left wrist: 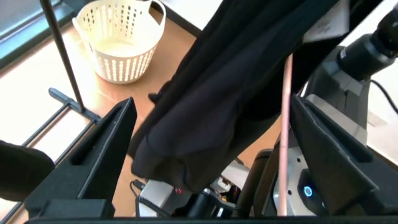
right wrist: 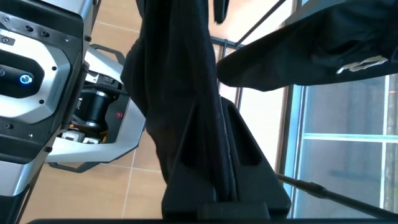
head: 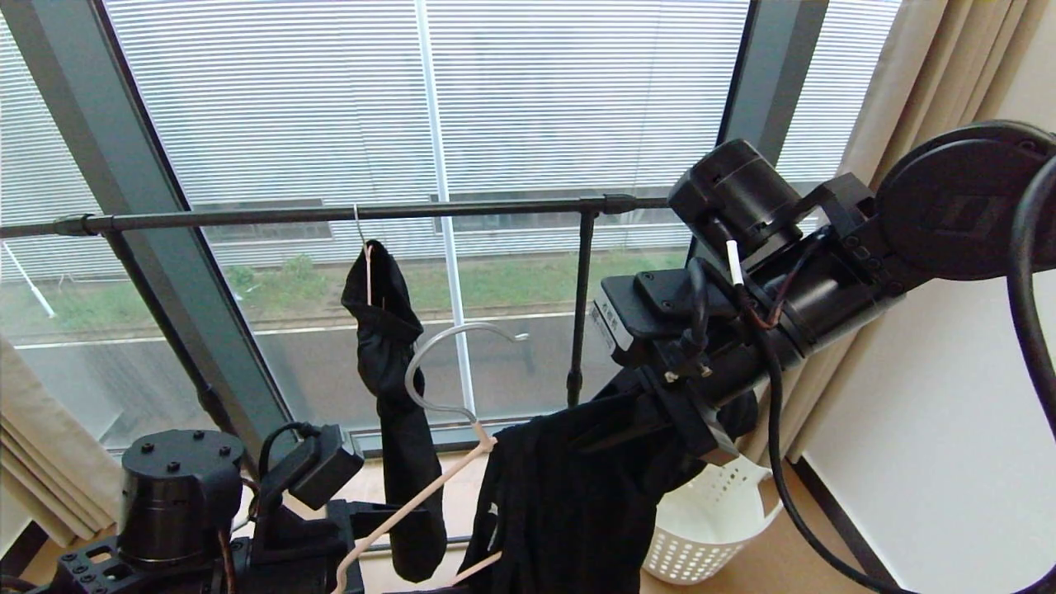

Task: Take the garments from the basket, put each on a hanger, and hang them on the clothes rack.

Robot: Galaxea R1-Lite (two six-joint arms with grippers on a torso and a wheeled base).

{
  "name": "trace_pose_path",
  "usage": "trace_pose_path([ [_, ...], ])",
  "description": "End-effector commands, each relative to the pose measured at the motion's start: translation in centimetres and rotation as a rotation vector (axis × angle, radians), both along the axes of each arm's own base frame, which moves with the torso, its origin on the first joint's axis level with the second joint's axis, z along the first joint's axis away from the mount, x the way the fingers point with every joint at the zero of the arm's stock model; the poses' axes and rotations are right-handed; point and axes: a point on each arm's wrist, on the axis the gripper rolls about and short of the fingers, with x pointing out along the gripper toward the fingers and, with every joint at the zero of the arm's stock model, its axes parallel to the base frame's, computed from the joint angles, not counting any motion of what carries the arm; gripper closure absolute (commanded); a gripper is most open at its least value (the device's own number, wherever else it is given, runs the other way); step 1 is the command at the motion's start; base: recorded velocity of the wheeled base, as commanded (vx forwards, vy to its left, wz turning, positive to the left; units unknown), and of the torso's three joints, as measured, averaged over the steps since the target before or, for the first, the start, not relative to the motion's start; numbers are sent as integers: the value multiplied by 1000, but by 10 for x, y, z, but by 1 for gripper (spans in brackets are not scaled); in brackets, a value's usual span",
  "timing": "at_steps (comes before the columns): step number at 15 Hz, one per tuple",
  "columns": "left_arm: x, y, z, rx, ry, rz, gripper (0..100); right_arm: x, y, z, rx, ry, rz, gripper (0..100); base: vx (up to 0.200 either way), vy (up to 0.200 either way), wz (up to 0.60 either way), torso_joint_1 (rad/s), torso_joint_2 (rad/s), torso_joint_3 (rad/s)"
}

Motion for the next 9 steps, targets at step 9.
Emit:
trace_pose_path([
  [9, 6, -8, -16, 81, -14, 23, 0, -2, 0, 7, 19, -12, 9, 100, 0, 0, 0, 0, 0, 0],
])
